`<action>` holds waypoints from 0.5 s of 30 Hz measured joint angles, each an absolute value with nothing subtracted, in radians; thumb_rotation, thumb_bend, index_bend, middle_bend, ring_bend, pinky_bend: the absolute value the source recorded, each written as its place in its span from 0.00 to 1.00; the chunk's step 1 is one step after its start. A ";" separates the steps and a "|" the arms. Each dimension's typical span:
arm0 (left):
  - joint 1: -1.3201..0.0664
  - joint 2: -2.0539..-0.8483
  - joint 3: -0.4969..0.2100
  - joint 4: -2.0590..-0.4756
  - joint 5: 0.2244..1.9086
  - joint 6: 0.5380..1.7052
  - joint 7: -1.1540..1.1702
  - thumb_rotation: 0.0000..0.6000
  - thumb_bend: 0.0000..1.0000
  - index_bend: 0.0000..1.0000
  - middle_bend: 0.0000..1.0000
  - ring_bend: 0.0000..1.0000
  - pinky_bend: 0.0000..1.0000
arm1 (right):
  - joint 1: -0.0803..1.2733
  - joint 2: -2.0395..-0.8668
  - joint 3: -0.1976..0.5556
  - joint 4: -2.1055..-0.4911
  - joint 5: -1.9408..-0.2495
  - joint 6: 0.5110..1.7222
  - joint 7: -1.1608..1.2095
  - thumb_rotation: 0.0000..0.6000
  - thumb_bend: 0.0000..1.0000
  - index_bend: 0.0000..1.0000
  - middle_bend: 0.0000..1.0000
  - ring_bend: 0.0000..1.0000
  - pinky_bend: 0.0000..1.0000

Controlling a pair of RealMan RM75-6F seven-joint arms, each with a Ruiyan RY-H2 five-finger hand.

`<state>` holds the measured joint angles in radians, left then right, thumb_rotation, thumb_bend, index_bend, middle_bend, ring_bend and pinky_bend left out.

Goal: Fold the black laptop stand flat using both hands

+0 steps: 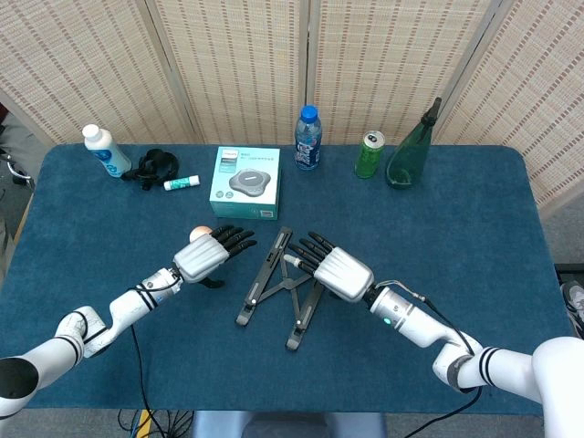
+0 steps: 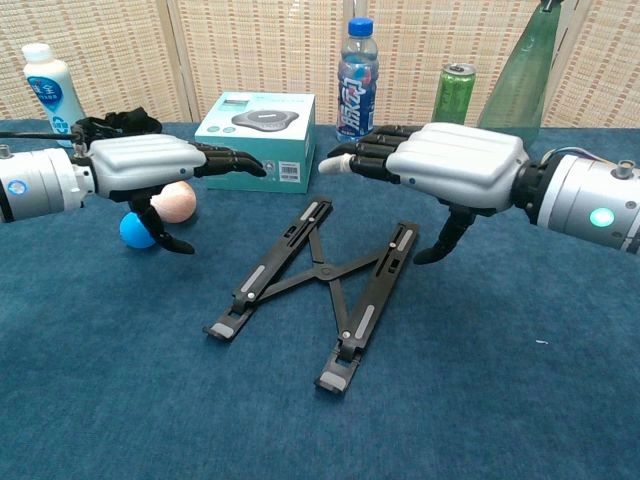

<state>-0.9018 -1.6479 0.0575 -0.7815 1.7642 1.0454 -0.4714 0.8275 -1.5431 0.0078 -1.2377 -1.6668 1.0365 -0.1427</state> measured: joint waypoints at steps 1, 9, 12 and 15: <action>-0.905 -1.653 0.057 -0.781 1.761 1.042 -0.473 1.00 0.15 0.00 0.00 0.00 0.03 | 0.828 -1.544 0.007 -1.242 -1.667 1.034 -0.152 1.00 0.00 0.00 0.00 0.00 0.00; -0.932 -1.704 0.052 -0.774 1.729 0.989 -0.492 1.00 0.15 0.00 0.00 0.00 0.02 | 0.819 -1.570 -0.014 -1.232 -1.696 1.042 -0.214 1.00 0.00 0.00 0.00 0.00 0.00; -0.940 -1.723 0.048 -0.769 1.716 0.978 -0.502 1.00 0.15 0.00 0.00 0.00 0.02 | 0.811 -1.587 -0.023 -1.213 -1.714 1.062 -0.221 1.00 0.00 0.00 0.00 0.00 0.00; -0.946 -1.741 0.045 -0.753 1.705 0.967 -0.507 1.00 0.15 0.00 0.00 0.00 0.02 | 0.805 -1.605 -0.030 -1.184 -1.732 1.082 -0.226 1.00 0.00 0.00 0.00 0.00 0.00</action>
